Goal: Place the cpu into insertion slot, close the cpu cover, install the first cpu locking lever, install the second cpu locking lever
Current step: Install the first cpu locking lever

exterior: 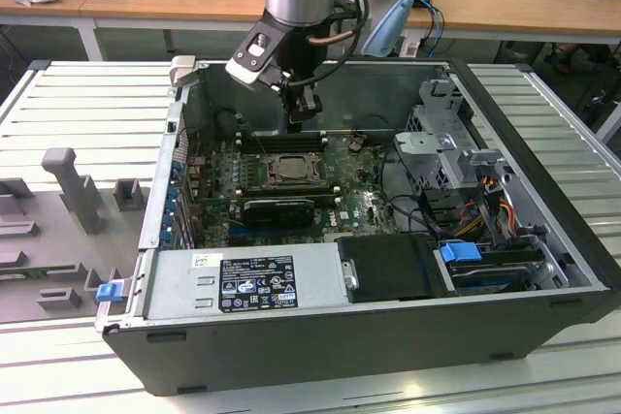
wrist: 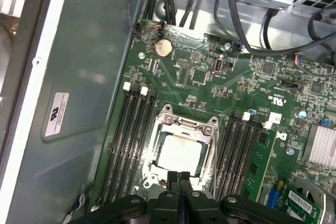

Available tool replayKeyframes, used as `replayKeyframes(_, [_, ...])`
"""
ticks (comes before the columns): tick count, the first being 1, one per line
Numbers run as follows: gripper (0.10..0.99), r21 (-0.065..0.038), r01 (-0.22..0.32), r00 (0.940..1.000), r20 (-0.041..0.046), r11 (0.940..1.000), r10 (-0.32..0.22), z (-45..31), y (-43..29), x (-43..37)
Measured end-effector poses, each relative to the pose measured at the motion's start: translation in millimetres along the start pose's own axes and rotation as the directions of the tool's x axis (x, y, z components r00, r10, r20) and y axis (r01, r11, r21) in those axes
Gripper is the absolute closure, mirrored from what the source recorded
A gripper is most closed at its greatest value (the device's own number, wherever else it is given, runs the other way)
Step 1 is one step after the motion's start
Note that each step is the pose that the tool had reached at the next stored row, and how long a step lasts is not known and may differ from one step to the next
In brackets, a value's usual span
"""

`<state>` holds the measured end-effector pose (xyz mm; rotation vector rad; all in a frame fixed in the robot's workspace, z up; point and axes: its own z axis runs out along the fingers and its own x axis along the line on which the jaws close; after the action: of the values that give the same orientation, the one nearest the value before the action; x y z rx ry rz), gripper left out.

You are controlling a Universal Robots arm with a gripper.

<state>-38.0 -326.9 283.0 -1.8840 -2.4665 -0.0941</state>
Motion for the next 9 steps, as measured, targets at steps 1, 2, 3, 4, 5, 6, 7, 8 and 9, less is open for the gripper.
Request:
replayKeyframes(1, [0.980,0.000,0.006,1.0000,-0.0002,1.0000,-0.006,0.0,0.0,0.0])
replayKeyframes(2, [0.980,0.001,0.014,0.9999,-0.0004,0.9999,-0.014,0.0,0.0,0.0])
replayKeyframes(3, [0.980,0.002,0.024,0.9997,-0.0007,0.9997,-0.024,0.0,0.0,0.0])
replayKeyframes(4, [0.980,0.002,0.037,0.9993,-0.0010,0.9993,-0.037,0.0,0.0,0.0])
replayKeyframes(5, [0.980,0.003,0.048,0.9989,-0.0013,0.9989,-0.048,0.0,0.0,0.0])
replayKeyframes(6, [0.980,0.004,0.053,0.9986,-0.0015,0.9986,-0.053,0.0,0.0,0.0])
replayKeyframes(7, [0.980,0.004,0.058,0.9983,-0.0017,0.9983,-0.058,0.0,0.0,0.0])
replayKeyframes(8, [0.980,0.004,0.067,0.9978,-0.0019,0.9978,-0.067,0.0,0.0,0.0])
replayKeyframes(9, [0.980,0.005,0.072,0.9974,-0.0020,0.9974,-0.072,0.0,0.0,0.0])
